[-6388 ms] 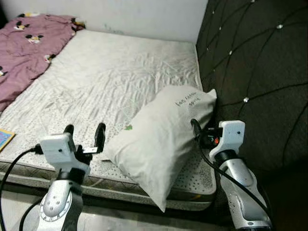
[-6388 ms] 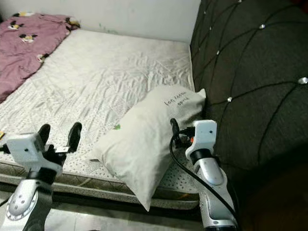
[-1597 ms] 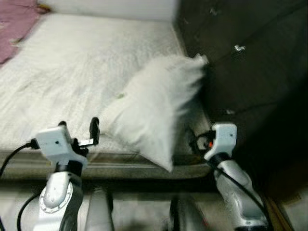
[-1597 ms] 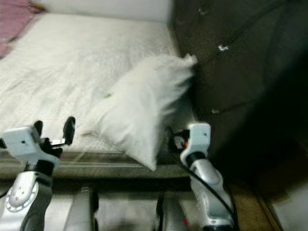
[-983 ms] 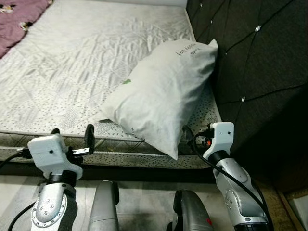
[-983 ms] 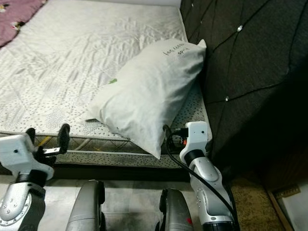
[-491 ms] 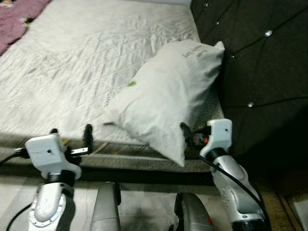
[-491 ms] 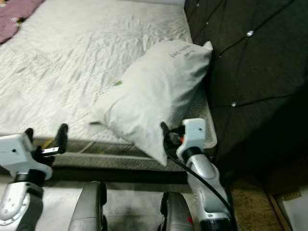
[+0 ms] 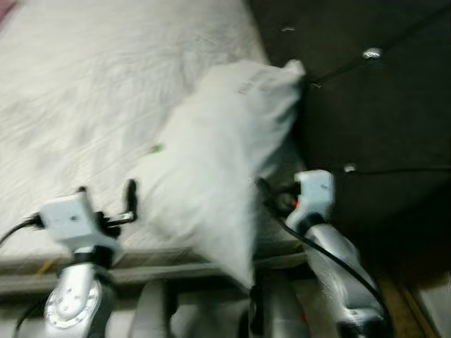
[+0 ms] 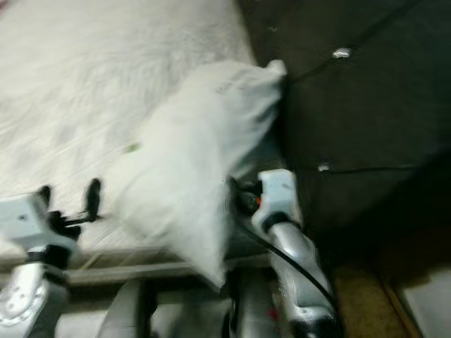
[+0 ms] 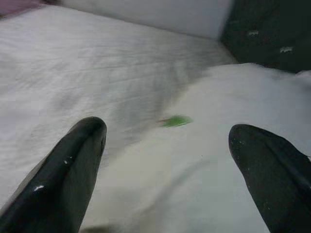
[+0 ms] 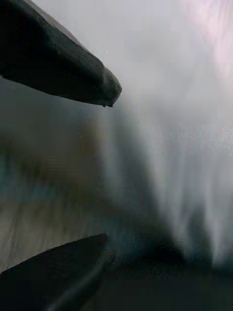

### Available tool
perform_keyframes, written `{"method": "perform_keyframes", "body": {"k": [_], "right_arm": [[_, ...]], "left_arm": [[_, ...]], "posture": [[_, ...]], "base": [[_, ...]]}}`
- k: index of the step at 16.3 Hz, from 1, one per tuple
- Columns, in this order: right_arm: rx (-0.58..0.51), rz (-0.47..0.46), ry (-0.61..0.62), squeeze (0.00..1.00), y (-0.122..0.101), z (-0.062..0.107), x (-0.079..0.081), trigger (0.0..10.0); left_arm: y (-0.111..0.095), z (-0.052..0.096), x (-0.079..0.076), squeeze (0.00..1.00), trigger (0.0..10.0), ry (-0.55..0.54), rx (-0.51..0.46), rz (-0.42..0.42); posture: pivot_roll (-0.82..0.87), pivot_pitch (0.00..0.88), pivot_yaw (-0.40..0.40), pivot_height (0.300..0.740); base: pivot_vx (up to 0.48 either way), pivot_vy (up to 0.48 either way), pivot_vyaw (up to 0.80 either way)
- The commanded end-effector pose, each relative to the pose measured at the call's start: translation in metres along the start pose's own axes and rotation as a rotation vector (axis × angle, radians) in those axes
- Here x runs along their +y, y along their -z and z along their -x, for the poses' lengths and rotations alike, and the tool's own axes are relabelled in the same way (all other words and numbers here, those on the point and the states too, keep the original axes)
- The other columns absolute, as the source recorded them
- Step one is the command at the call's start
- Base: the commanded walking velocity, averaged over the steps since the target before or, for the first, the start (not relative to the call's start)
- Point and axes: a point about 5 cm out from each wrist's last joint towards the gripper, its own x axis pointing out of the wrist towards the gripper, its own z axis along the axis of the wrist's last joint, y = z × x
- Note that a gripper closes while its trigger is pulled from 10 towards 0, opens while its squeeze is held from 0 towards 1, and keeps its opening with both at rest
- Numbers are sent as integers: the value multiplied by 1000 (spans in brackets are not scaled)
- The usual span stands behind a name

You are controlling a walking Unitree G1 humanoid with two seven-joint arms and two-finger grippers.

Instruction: Clean up the room

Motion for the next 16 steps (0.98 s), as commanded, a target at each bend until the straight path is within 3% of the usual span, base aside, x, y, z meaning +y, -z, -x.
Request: {"method": "perform_keyframes", "body": {"k": [1, 5, 9, 11, 13, 16], "right_arm": [[-8, -1, 7, 0, -1, 1, -2, 10000], [5, 17, -14, 0, 2, 2, -1, 10000], [76, 75, -26, 0, 10, 5, -11, 10000], [168, 91, -79, 0, 21, 10, -14, 10000], [210, 170, -266, 0, 20, 16, -4, 10000], [222, 88, -300, 0, 7, 11, -12, 10000]], "left_arm": [[2, 4, 3, 0, 10000, -14, 21, -13], [3, 4, 4, 0, 10000, -17, 30, -20], [3, 4, 5, 0, 10000, -17, 38, -35], [3, 4, 5, 0, 10000, -18, 43, -33], [1, 3, 3, 0, 10000, -13, 39, -29], [3, 4, 8, 0, 10000, -21, 53, -32]], "posture": [[81, 180, -56, 576], [85, 172, -57, 541], [85, 169, -58, 541], [85, 167, -59, 541], [87, 167, -59, 541], [82, 171, -52, 541]], "base": [[0, 0, 0], [0, 0, 0], [0, 0, 0], [0, 0, 0], [0, 0, 0], [0, 0, 0]]}}
